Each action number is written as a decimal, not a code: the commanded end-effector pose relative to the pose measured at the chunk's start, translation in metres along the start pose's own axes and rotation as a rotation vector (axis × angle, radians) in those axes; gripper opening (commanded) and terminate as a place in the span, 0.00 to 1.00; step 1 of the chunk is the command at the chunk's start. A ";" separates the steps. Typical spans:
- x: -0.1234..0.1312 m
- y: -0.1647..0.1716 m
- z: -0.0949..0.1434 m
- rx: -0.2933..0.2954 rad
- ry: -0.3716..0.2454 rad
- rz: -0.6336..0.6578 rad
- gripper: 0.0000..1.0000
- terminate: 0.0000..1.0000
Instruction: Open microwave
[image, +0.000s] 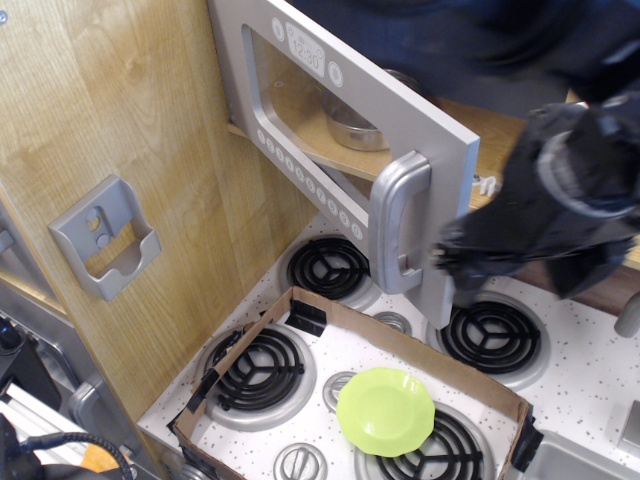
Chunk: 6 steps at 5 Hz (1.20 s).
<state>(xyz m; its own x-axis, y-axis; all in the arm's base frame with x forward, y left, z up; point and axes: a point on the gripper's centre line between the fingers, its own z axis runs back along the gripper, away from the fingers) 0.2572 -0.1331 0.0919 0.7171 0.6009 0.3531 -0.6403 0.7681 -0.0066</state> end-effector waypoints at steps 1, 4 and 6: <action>0.030 -0.075 0.027 -0.139 -0.004 -0.232 1.00 0.00; 0.099 -0.034 0.004 -0.195 -0.013 -0.571 1.00 0.00; 0.088 0.023 -0.014 -0.150 -0.024 -0.521 1.00 0.00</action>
<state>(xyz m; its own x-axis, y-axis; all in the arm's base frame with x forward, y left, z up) 0.3096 -0.0440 0.0917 0.9406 0.1308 0.3134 -0.1557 0.9862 0.0559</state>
